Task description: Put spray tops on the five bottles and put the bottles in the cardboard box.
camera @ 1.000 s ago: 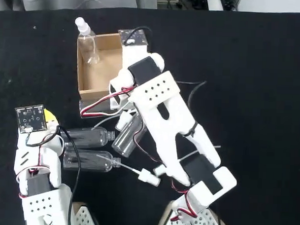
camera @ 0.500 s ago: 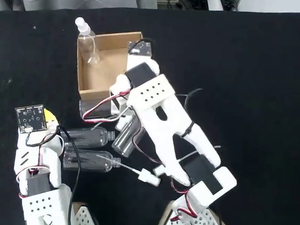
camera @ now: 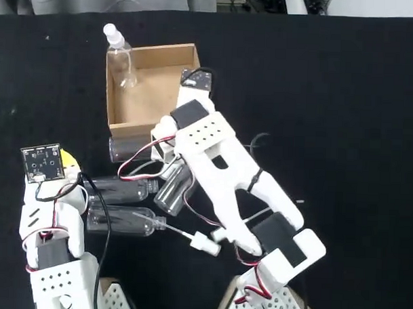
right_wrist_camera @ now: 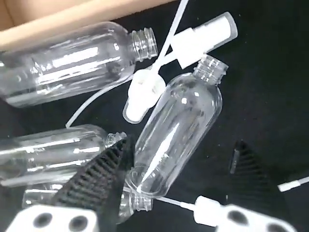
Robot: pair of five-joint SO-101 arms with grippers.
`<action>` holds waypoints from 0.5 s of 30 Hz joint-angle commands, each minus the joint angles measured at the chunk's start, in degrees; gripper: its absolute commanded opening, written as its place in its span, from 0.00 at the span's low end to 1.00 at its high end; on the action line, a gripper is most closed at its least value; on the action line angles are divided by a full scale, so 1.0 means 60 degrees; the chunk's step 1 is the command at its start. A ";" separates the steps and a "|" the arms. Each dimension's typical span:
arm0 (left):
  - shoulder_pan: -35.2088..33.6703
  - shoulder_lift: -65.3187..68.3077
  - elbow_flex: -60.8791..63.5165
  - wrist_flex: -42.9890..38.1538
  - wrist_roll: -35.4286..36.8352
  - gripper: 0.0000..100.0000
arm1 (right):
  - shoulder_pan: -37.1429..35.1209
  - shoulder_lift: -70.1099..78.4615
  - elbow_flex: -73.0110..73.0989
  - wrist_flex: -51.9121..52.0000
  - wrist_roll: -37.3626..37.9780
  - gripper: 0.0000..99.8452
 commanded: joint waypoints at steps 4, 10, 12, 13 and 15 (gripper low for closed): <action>0.0007 -0.0103 0.0037 -0.0176 -0.0029 0.03 | -0.0190 -0.0476 0.0359 -0.0513 -0.0777 0.30; 0.0007 -0.0103 0.0037 -0.0176 -0.0029 0.03 | -0.0190 -0.0476 0.0989 -0.1333 -0.1538 0.30; 0.0007 -0.0103 0.0037 -0.0176 -0.0029 0.03 | -0.0190 -0.0476 0.1150 -0.1597 -0.1641 0.30; 0.0007 -0.0103 0.0037 -0.0176 -0.0029 0.03 | -0.0190 -0.0476 0.1223 -0.1729 -0.1626 0.30; 0.0007 -0.0103 0.0037 -0.0176 -0.0029 0.03 | -0.0190 -0.0476 0.1399 -0.1993 -0.1626 0.30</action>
